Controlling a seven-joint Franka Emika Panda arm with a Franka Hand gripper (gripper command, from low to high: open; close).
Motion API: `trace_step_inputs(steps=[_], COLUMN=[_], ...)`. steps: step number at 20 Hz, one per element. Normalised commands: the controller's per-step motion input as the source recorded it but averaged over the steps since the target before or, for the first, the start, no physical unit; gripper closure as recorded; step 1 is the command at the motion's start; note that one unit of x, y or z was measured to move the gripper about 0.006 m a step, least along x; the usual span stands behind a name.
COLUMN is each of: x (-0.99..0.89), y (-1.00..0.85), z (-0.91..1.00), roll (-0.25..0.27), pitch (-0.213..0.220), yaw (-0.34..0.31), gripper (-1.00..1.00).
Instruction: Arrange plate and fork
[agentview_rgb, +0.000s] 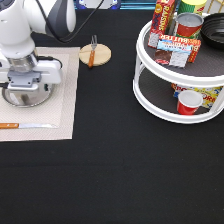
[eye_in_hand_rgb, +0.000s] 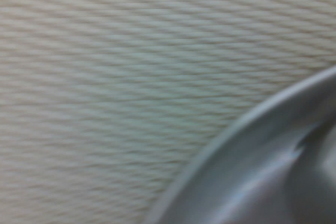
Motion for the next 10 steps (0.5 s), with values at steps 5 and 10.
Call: trace_step_inputs(steps=[5, 10], x=[-0.79, -0.93], y=[0.69, 0.49], z=[0.57, 0.25], roll=[-0.041, -0.076], pitch=[-0.042, -0.149], yaw=[0.064, 0.014], gripper=[-1.00, -1.00])
